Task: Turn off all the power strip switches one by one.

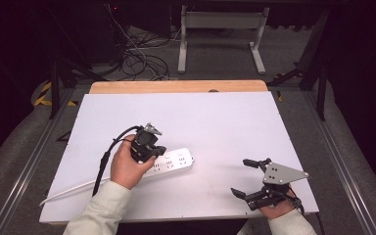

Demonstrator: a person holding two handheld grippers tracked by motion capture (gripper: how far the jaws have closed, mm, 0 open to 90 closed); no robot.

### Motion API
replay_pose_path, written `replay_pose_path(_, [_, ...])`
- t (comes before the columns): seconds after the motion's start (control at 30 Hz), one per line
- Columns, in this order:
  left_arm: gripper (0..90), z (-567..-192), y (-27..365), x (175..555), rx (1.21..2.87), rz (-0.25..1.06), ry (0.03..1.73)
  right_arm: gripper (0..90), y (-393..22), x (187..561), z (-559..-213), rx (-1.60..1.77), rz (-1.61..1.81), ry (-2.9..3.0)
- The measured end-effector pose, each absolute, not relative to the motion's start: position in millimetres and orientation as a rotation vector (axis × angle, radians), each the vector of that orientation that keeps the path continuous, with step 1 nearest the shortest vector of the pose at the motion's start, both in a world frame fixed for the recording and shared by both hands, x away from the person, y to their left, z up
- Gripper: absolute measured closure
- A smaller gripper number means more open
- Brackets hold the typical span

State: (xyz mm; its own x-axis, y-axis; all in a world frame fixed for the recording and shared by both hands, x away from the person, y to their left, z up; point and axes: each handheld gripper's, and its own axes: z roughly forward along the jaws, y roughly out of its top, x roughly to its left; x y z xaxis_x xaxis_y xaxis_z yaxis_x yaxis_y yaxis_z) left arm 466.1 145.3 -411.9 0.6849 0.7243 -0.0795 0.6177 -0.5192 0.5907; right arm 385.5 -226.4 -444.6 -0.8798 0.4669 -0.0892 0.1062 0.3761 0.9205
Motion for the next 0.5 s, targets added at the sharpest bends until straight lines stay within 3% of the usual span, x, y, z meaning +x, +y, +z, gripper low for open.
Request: replay_pose_path(0.5, [90.0,-424,129,474,2.341,0.25,1.035,5.7,-227,385,-445,0.498,1.507,2.306])
